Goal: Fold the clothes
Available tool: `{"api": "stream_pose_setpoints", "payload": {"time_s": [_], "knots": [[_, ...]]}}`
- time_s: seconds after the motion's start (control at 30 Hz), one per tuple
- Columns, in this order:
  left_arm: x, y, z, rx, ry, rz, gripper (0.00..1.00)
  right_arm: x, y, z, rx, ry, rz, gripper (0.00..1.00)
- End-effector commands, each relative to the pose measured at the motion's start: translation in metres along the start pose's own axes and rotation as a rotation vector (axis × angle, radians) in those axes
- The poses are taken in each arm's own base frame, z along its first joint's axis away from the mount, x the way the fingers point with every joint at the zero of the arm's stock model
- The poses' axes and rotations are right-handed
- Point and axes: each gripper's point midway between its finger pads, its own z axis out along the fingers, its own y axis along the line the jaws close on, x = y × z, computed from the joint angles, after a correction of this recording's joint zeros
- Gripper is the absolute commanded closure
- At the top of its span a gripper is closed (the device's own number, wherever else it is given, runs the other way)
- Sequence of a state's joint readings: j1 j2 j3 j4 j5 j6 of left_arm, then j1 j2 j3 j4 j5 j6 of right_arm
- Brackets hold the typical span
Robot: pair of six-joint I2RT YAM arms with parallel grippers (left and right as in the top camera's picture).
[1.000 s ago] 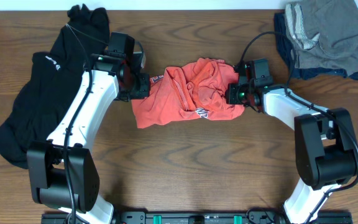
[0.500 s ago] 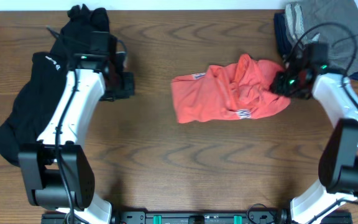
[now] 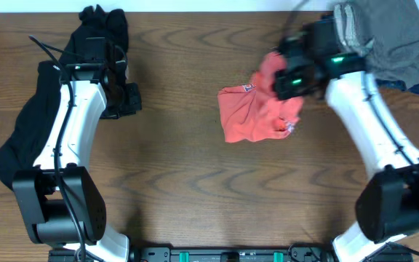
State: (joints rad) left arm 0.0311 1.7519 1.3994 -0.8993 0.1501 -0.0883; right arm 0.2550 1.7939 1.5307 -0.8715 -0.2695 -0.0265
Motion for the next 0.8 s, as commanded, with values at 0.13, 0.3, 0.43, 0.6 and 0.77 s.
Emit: {"api": "stream_pose_setpoints", "payload": {"time_s": [0.13, 0.3, 0.43, 0.6, 0.77], "knots": [[-0.004, 0.001, -0.004, -0.005, -0.011, 0.012, 0.84, 0.034, 0.060, 0.056, 0.039, 0.168, -0.148, 0.94], [-0.004, 0.001, -0.004, -0.005, -0.011, 0.015, 0.84, 0.056, 0.074, 0.084, 0.031, 0.257, -0.173, 0.28], [-0.004, 0.001, -0.004, -0.005, -0.012, 0.015, 0.84, 0.044, 0.080, 0.073, 0.002, 0.215, -0.163, 0.21], [-0.004, 0.001, -0.004, -0.005, -0.012, 0.015, 0.85, 0.005, 0.095, 0.024, -0.047, 0.083, -0.167, 0.21], [-0.005, 0.001, -0.004, -0.004, -0.017, 0.016, 0.84, 0.004, 0.085, -0.001, -0.028, 0.070, -0.126, 0.43]]}}
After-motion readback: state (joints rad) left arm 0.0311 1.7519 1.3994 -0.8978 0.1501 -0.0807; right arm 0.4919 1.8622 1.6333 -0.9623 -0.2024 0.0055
